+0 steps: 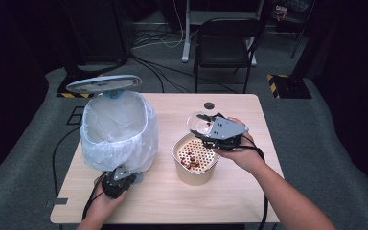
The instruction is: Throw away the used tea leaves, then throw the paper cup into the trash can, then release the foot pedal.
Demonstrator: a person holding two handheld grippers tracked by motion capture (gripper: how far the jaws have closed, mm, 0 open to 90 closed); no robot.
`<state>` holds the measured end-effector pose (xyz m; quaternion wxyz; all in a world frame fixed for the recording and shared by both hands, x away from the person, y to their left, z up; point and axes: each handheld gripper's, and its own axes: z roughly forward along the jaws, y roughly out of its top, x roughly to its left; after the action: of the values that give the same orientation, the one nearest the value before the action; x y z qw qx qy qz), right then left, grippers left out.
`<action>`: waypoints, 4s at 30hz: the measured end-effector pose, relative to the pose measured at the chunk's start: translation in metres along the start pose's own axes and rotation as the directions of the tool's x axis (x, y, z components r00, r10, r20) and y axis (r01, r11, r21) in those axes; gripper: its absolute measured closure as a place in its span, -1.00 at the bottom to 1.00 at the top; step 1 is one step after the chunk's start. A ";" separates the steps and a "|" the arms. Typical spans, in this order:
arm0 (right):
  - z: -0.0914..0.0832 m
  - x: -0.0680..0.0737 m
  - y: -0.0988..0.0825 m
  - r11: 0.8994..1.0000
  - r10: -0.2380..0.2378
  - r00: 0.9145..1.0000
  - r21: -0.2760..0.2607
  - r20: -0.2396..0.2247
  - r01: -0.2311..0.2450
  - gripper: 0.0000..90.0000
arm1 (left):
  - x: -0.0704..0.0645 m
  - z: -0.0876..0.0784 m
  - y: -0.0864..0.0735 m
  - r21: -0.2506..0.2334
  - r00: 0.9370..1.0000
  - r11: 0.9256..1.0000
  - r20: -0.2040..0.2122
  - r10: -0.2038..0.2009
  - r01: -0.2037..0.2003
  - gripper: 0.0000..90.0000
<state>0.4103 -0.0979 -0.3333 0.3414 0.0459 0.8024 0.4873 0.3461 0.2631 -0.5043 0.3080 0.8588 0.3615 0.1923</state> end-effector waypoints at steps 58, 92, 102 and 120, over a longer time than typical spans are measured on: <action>0.061 -0.019 0.077 0.921 0.367 0.894 -0.031 -0.256 -0.387 0.07 | 0.000 0.000 0.000 0.005 1.000 1.000 0.004 -0.008 0.008 1.00; 0.144 0.008 0.125 0.922 0.362 0.864 -0.001 -0.349 -0.387 0.03 | 0.001 -0.001 0.001 0.017 1.000 1.000 0.007 0.003 -0.004 1.00; 0.153 0.013 0.129 0.918 0.382 0.861 0.030 -0.336 -0.396 -0.33 | 0.000 -0.001 0.000 0.016 1.000 1.000 0.007 -0.004 0.004 1.00; 0.151 0.020 0.131 0.933 0.357 0.874 0.079 -0.329 -0.351 -0.67 | 0.001 -0.001 0.000 0.015 1.000 1.000 0.012 -0.011 0.011 1.00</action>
<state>0.4504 0.0922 -0.2811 0.1033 0.1106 0.8311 0.5352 0.3460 0.2642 -0.5037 0.3046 0.8603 0.3657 0.1826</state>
